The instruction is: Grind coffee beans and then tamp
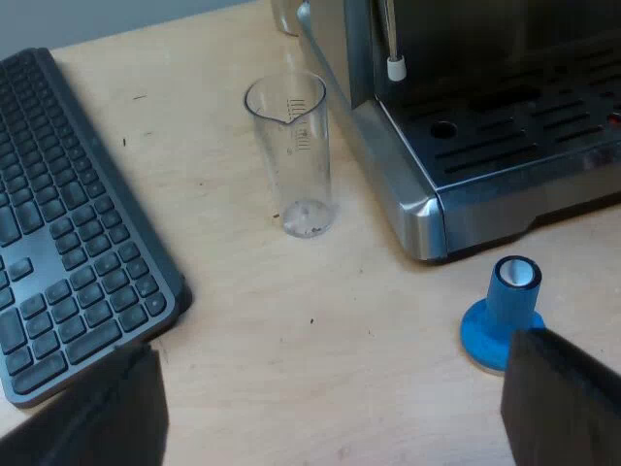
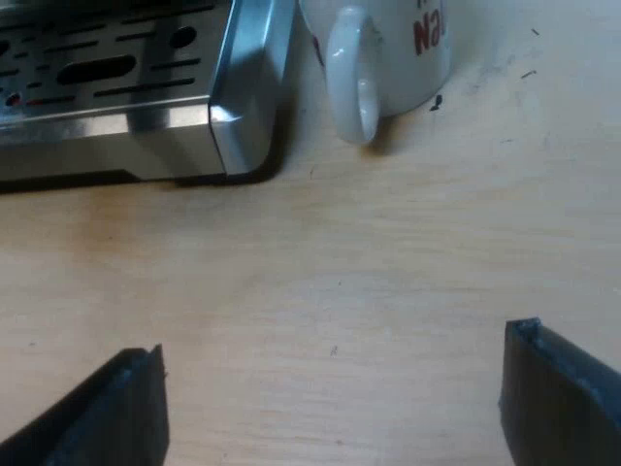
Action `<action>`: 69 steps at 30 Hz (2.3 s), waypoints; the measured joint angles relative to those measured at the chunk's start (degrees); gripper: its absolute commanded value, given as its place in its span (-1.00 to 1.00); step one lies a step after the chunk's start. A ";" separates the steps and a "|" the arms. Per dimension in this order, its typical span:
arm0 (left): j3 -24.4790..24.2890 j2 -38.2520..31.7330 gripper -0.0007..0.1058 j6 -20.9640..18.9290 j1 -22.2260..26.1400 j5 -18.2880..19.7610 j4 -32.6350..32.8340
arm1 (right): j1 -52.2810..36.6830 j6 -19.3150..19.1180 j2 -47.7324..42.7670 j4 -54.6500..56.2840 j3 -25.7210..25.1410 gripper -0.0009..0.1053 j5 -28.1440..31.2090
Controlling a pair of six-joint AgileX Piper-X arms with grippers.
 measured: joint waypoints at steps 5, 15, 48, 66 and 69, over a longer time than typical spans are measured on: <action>-1.68 0.00 0.37 -0.89 0.00 0.00 0.64 | 0.00 0.32 0.47 1.03 -2.42 0.36 1.08; -7.92 1.40 0.46 -1.19 -2.25 2.33 0.46 | 0.34 -2.43 8.43 3.99 -11.14 0.36 1.04; -9.97 20.28 0.46 -3.12 -13.60 18.59 -10.61 | 11.81 -11.30 19.64 3.82 -19.51 0.36 -15.00; -4.78 29.08 0.46 -0.85 -18.97 18.87 -23.45 | 23.76 -11.82 25.45 0.44 -19.71 0.36 -10.25; -3.55 29.08 0.46 -0.85 -18.97 18.87 -25.23 | 24.24 -11.82 25.41 -0.14 -19.71 0.36 -10.25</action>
